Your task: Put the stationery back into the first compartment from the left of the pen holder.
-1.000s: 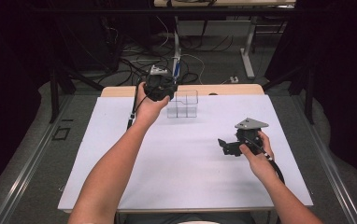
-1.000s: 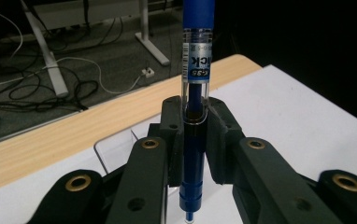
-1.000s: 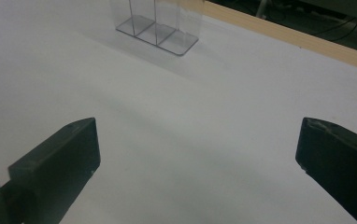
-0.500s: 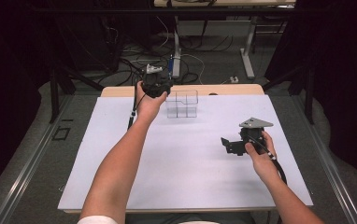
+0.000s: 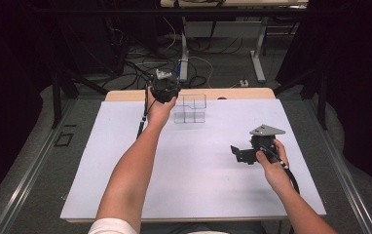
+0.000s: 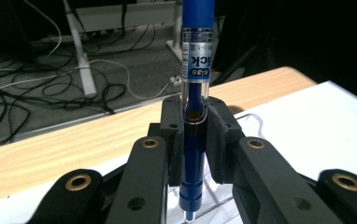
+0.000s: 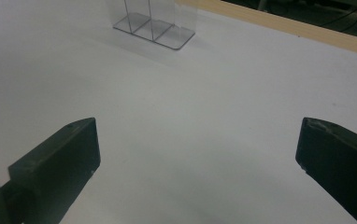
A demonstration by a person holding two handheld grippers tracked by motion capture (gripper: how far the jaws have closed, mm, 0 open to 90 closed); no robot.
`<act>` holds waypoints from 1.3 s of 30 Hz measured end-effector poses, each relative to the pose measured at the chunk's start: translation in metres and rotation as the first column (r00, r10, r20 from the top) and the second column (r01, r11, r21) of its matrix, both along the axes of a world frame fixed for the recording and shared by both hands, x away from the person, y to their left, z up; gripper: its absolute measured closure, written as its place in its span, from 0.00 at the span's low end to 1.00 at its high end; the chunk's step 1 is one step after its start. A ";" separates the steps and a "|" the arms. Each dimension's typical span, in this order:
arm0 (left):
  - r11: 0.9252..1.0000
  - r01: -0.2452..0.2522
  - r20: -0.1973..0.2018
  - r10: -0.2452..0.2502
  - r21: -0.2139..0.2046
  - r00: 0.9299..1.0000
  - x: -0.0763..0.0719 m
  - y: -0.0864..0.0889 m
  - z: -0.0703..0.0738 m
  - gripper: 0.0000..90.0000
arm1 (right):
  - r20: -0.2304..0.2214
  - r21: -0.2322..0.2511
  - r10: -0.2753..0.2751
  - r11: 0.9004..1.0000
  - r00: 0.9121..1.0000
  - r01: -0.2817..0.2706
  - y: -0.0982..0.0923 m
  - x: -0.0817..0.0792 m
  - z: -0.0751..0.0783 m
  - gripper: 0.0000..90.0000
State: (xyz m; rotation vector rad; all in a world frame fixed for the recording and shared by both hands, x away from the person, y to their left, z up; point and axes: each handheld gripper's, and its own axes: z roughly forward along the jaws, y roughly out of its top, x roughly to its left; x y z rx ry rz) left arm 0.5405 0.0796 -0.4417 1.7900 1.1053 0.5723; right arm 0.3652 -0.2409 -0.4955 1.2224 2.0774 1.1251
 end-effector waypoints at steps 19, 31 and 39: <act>1.000 -0.012 -0.056 0.013 0.022 0.998 0.012 -0.006 -0.025 0.88 | -0.014 -0.011 0.043 0.999 0.999 -0.044 0.003 -0.003 -0.002 0.00; 1.000 -0.010 -0.077 0.012 0.026 0.997 0.013 -0.006 -0.029 0.88 | -0.006 -0.016 0.050 0.999 0.999 -0.050 0.004 -0.003 -0.002 0.00; 1.000 -0.020 -0.099 0.022 0.017 0.995 0.012 0.000 -0.025 0.67 | -0.009 -0.016 0.049 0.999 0.999 -0.049 0.005 -0.003 -0.002 0.00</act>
